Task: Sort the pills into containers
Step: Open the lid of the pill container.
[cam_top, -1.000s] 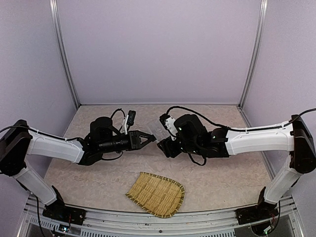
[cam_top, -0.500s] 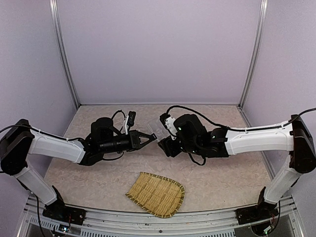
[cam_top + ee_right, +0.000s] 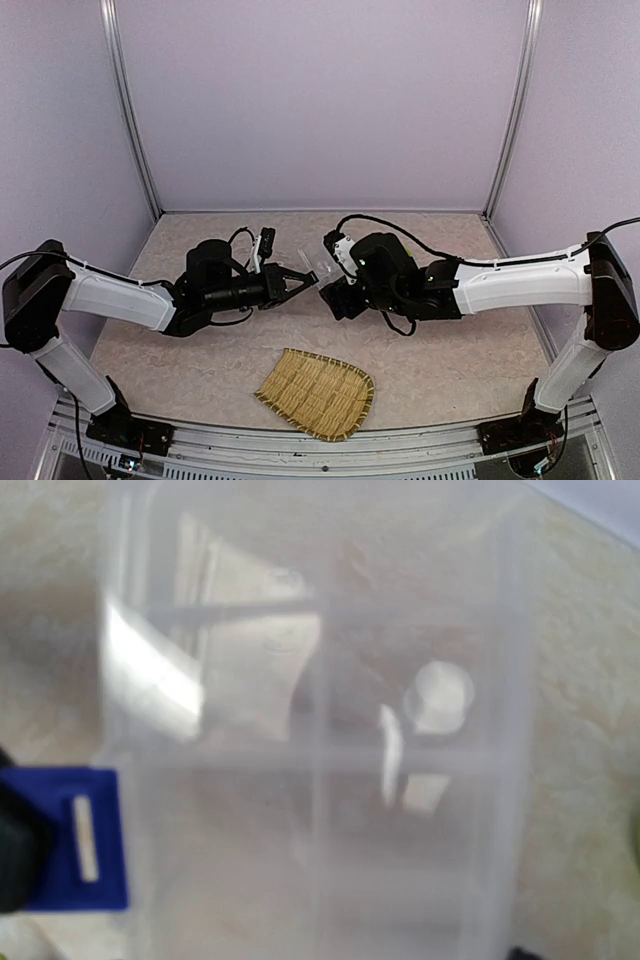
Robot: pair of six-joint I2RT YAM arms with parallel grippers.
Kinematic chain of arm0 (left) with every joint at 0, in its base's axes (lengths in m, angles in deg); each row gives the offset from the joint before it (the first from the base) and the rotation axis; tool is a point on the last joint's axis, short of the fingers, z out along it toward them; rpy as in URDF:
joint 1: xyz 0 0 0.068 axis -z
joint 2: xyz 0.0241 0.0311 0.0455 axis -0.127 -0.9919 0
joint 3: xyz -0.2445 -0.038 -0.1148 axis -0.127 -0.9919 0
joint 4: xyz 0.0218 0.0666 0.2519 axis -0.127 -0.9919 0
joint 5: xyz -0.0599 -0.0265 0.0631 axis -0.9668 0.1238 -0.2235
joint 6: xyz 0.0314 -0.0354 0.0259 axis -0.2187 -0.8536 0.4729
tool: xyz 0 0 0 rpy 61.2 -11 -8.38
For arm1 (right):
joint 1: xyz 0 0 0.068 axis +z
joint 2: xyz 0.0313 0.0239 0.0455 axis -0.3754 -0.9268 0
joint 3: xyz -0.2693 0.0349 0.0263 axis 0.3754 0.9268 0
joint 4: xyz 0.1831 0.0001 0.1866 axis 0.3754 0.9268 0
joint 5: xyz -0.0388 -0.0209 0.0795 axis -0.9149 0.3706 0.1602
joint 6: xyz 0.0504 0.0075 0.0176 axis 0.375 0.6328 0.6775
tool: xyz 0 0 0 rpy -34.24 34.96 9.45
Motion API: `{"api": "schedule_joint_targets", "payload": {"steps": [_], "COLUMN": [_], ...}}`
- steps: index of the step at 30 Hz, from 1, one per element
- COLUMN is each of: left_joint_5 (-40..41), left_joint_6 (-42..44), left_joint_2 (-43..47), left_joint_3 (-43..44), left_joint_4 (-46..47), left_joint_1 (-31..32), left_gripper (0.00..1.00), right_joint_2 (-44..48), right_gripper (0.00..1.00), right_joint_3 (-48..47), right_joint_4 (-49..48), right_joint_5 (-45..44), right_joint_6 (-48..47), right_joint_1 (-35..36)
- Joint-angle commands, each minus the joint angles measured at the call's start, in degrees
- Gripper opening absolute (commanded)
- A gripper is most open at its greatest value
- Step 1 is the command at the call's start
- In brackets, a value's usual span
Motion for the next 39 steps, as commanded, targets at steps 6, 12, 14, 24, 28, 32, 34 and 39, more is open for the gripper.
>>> {"api": "schedule_joint_targets", "payload": {"steps": [6,12,14,24,28,32,34,39], "left_joint_5": [2.52,2.48,2.43,2.77,2.96,2.95,3.03,3.23], "left_joint_6": [-0.65,-0.71,-0.72,-0.87,-1.05,-1.35,-1.33,-1.33], "left_joint_2": [-0.58,-0.77,-0.86,-1.04,-1.21,-1.38,-1.39,-1.63], "left_joint_3": [0.36,0.6,0.68,0.4,0.31,0.29,0.29,0.12], "left_joint_4": [-1.63,-2.36,-2.44,-2.9,-2.73,-2.63,-2.64,-2.64], "left_joint_1": [0.03,-0.13,-0.14,-0.16,-0.23,-0.23,-0.23,-0.32], "left_gripper": [0.0,0.0,0.0,0.0,0.0,0.0,0.0,0.0], "right_joint_2": [-0.69,0.22,0.01,-3.61,-5.4,-6.81,-7.34,-8.06], "right_gripper": [1.0,1.0,1.0,0.94,0.91,0.88,0.86,0.8], "right_joint_3": [-1.6,-1.98,-2.28,-4.89,-5.93,-6.56,-6.7,-6.89], "right_joint_4": [1.52,1.94,2.19,4.87,5.52,5.56,5.61,5.07], "right_joint_5": [1.42,3.64,4.46,4.59,4.49,3.39,2.38,2.05], "right_joint_6": [0.49,0.85,0.8,2.21,2.7,3.39,3.61,3.74], "right_joint_1": [0.81,0.77,0.73,0.73,0.81,0.92,0.91,1.0]}}
